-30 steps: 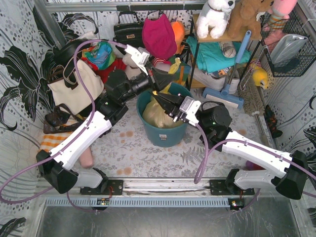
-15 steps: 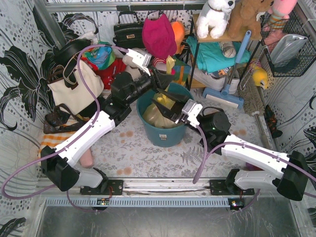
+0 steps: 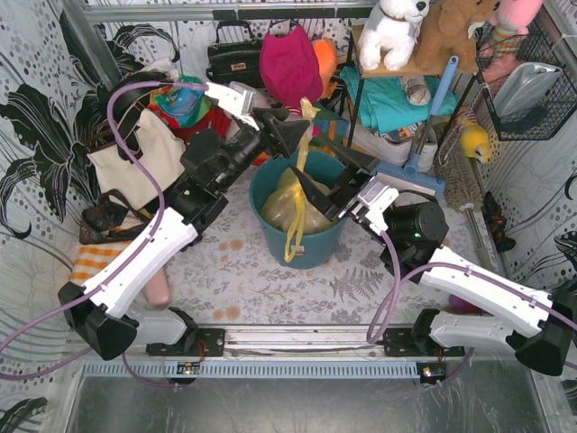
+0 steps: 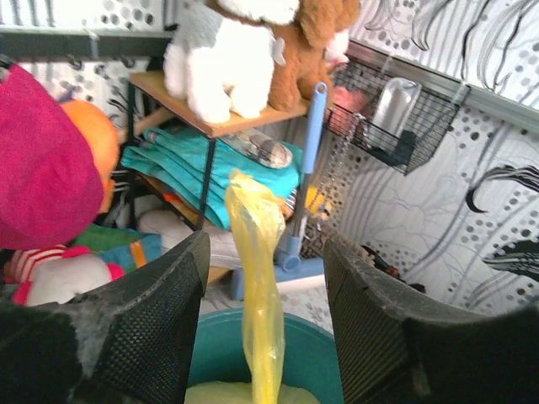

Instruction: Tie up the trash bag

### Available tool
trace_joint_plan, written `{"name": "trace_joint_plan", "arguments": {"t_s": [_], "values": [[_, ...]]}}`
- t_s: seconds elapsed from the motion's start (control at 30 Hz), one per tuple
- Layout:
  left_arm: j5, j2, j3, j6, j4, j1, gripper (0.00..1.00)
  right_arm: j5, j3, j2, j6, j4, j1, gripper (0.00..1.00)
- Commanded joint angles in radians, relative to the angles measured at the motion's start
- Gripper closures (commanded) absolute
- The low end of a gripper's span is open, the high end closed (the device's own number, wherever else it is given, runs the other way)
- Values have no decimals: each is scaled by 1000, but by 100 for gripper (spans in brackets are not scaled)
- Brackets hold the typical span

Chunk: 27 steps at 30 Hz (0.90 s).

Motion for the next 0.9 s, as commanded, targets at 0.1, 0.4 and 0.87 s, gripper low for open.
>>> {"name": "trace_joint_plan", "arguments": {"t_s": [0.1, 0.4, 0.87], "values": [[-225, -95, 7, 88, -21, -3, 34, 150, 77, -31, -159, -100, -52, 30], [-587, -211, -186, 97, -53, 56, 25, 299, -20, -64, -59, -232, -332, 24], [-1047, -450, -730, -59, -121, 138, 2, 443, -520, -201, 246, -410, -675, 4]]}}
